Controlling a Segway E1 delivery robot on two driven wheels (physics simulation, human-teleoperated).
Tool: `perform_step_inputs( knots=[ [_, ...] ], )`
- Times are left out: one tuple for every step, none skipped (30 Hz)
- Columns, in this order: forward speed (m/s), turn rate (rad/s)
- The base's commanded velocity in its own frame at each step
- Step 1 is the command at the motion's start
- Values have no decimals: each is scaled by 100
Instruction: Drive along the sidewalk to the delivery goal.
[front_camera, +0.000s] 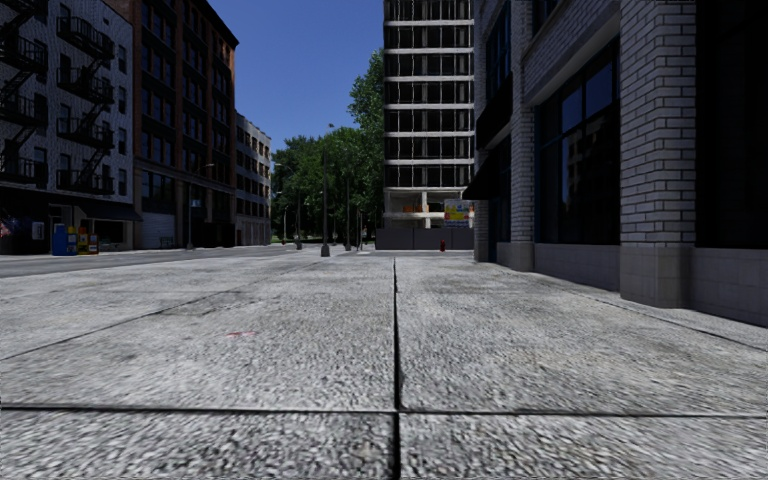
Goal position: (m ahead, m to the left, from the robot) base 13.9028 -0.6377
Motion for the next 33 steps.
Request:
perform_step_inputs(
  knots=[
    [198, 0],
    [198, 0],
    [198, 0],
    [198, 0],
    [198, 0],
    [198, 0],
    [198, 0],
    [198, 0],
    [198, 0],
    [198, 0],
    [198, 0],
    [198, 0],
    [198, 0],
    [198, 0],
    [198, 0],
    [198, 0],
    [198, 0],
    [198, 0],
    [198, -21],
    [198, -21],
    [198, -40],
    [198, -53],
    [198, -56],
    [198, -56],
    [198, -57],
    [198, -57],
    [198, -57],
    [198, -47],
    [198, -47],
    [198, -25],
    [198, 0],
    [198, 0],
    [198, 0]
  ],
)
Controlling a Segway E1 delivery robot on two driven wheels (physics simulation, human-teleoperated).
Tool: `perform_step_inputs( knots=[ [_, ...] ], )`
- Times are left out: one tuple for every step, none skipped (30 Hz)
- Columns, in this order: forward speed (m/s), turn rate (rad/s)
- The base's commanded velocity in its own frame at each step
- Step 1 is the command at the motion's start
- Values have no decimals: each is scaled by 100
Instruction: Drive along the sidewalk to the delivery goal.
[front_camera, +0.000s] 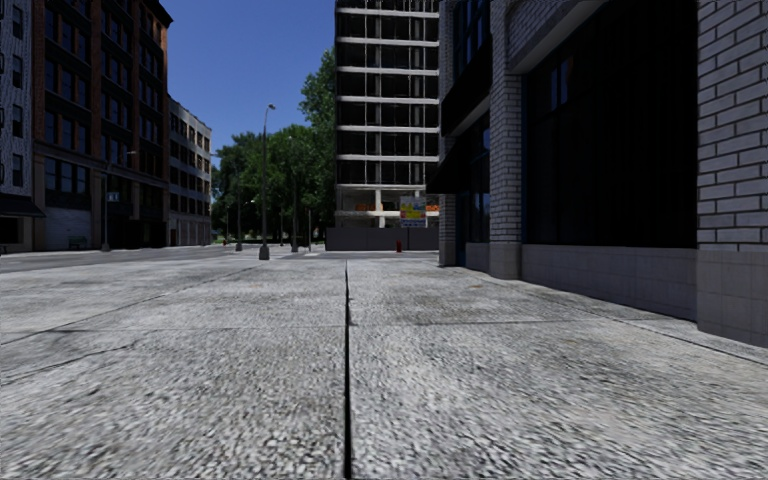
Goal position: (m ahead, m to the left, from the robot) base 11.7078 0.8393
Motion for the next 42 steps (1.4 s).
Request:
perform_step_inputs(
  knots=[
    [198, 0],
    [198, 0],
    [198, 0],
    [198, 0],
    [198, 0],
    [198, 0],
    [198, 0],
    [198, 0],
    [198, 0],
    [198, 0],
    [198, 0],
    [198, 0],
    [198, 0],
    [198, 0],
    [198, 0],
    [198, 0],
    [198, 0],
    [198, 0],
    [198, 0],
    [198, 0],
    [198, 0],
    [198, 0],
    [198, 0],
    [198, 0],
    [198, 0],
    [198, 0],
    [198, 0],
    [198, 0],
    [198, 3],
    [198, 19],
    [198, 19],
    [198, 26],
    [198, 30],
    [198, 31],
    [198, 31],
    [198, 34],
    [198, 36],
    [198, 36],
    [198, 30],
    [198, 30],
    [198, 10],
    [198, 0]
  ],
)
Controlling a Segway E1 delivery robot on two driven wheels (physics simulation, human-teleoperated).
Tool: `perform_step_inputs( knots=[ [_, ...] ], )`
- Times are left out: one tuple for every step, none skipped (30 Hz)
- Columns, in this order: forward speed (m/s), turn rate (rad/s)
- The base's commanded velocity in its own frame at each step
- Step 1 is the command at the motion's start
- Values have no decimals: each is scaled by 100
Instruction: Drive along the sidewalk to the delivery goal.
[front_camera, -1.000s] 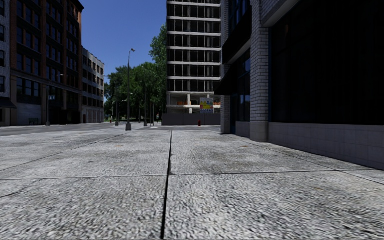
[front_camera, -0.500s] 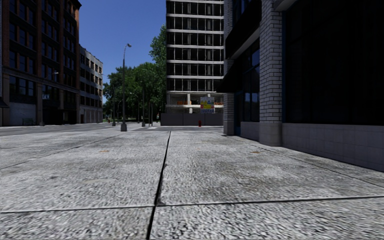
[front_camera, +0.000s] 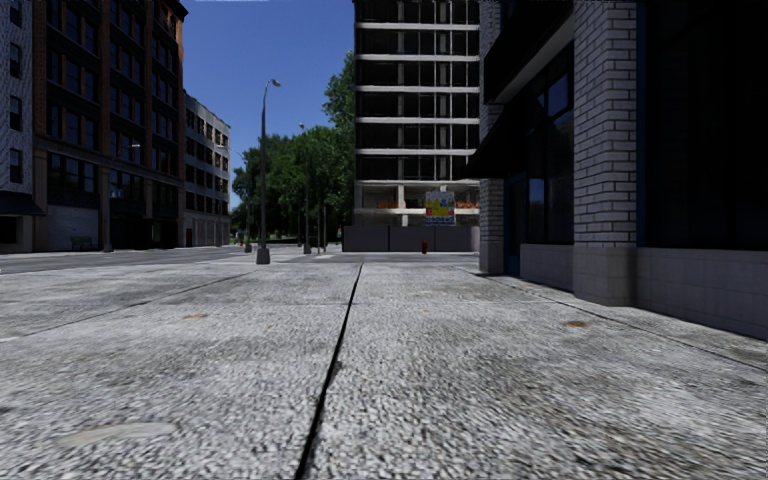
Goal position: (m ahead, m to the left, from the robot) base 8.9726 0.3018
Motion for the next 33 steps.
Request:
perform_step_inputs(
  knots=[
    [198, 0],
    [198, 0],
    [198, 0],
    [198, 0],
    [198, 0],
    [198, 0],
    [198, 0],
    [198, 0],
    [198, 0],
    [198, 0],
    [198, 0],
    [198, 0],
    [198, 0],
    [198, 0],
    [198, 0],
    [198, 0],
    [198, 0],
    [198, 8],
    [198, 15],
    [198, 15],
    [198, 17],
    [198, 17],
    [198, 7],
    [198, 7],
    [198, 0],
    [198, 0],
    [198, 0],
    [198, 0],
    [198, 0],
    [198, 0],
    [198, 0],
    [198, 2],
    [198, 2]
  ],
)
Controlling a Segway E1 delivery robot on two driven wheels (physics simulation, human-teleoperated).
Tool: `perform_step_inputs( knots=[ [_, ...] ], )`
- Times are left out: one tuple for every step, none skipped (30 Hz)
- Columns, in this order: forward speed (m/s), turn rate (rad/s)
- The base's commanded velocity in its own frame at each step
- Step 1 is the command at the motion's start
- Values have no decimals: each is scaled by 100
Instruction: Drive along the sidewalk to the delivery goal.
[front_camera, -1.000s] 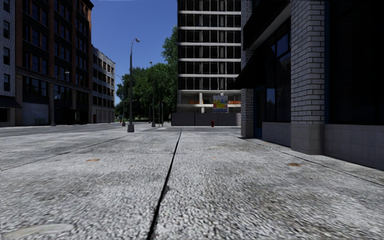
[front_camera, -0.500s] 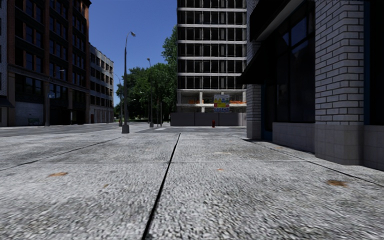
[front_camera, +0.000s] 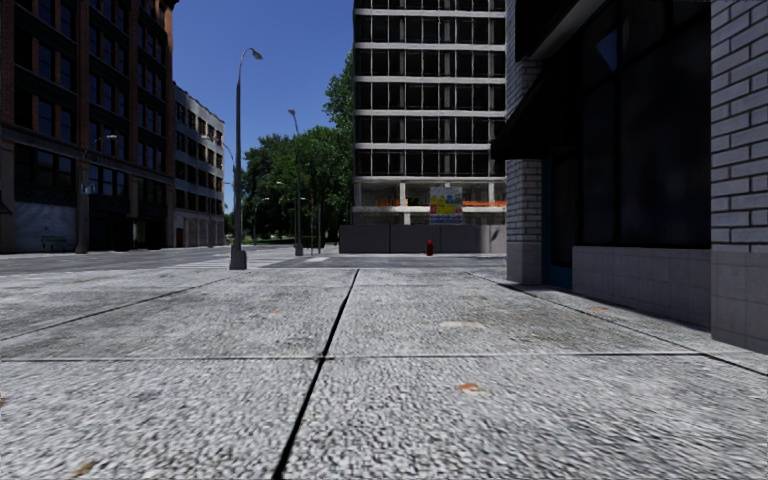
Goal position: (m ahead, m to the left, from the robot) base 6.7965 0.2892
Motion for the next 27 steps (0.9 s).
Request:
perform_step_inputs(
  knots=[
    [198, 17],
    [198, 23],
    [198, 23],
    [198, 23],
    [198, 13],
    [198, 0],
    [198, 0],
    [198, 0],
    [198, 0],
    [198, 0],
    [198, 0],
    [198, 0],
    [198, 2],
    [198, 15],
    [198, 25],
    [198, 25],
    [198, 31],
    [198, 32],
    [198, 16],
    [198, 16],
    [198, 1],
    [198, 0],
    [198, 0],
    [198, 0],
    [198, 0],
    [198, 0],
    [198, 0]
  ],
)
